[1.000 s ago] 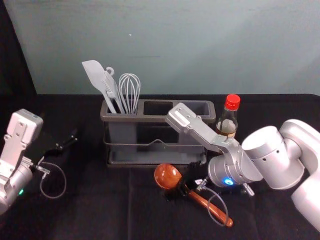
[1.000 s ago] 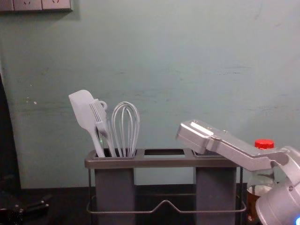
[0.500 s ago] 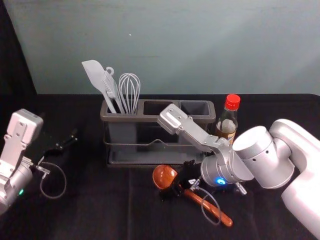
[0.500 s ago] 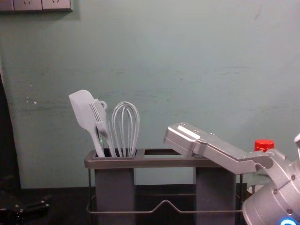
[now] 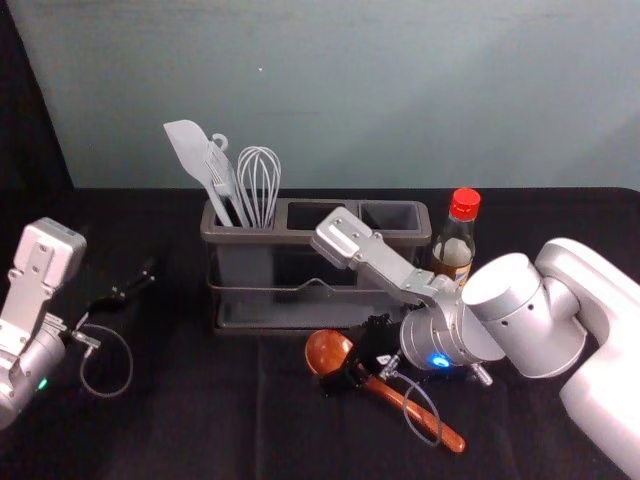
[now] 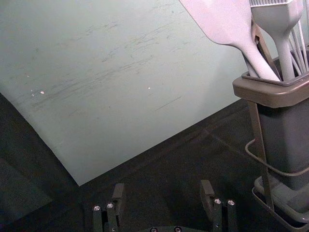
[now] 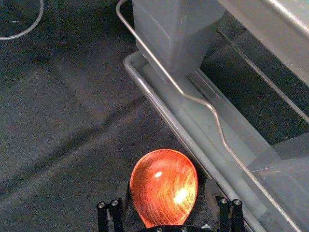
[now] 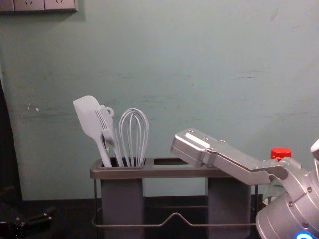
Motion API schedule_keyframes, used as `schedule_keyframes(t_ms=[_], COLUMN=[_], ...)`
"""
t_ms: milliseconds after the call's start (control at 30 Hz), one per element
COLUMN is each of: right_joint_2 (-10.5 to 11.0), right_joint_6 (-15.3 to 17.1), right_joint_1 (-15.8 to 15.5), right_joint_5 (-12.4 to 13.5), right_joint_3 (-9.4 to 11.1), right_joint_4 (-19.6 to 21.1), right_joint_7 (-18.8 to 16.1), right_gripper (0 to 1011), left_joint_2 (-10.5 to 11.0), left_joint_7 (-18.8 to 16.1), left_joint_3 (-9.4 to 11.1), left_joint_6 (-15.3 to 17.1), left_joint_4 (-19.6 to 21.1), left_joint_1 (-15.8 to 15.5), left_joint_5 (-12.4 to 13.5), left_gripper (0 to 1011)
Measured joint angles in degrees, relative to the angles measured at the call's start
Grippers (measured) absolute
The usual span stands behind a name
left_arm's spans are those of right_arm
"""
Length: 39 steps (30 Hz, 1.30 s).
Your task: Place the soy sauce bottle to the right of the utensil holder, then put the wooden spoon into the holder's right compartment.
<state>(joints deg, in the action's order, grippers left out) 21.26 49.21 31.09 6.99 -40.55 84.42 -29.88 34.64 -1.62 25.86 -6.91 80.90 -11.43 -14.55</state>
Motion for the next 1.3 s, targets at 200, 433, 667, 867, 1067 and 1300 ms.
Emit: schedule_keyframes(t_ms=[200,433,667,867,1067,1300], right_joint_2=[0.0,0.0,0.0,0.0,0.0,0.0], right_joint_6=[0.1,0.2,0.3,0.4,0.4,0.4], right_joint_1=[0.0,0.0,0.0,0.0,0.0,0.0], right_joint_5=[0.1,0.3,0.5,0.6,0.6,0.7], right_joint_3=[0.0,0.1,0.2,0.2,0.2,0.2], right_joint_4=[0.0,-0.1,-0.1,-0.2,-0.2,-0.2], right_joint_7=[0.0,0.0,0.0,0.0,0.0,0.0], right_gripper=[1004,1004,930,831,831,831], left_joint_2=[0.0,0.0,0.0,0.0,0.0,0.0], left_joint_7=[0.0,0.0,0.0,0.0,0.0,0.0], left_joint_3=[0.0,0.0,0.0,0.0,0.0,0.0], left_joint_6=[0.0,0.0,0.0,0.0,0.0,0.0], left_joint_4=[0.0,0.0,0.0,0.0,0.0,0.0], left_joint_1=[0.0,0.0,0.0,0.0,0.0,0.0], left_joint_5=[0.0,0.0,0.0,0.0,0.0,0.0], left_gripper=[1011,1011,1011,1011,1011,1011])
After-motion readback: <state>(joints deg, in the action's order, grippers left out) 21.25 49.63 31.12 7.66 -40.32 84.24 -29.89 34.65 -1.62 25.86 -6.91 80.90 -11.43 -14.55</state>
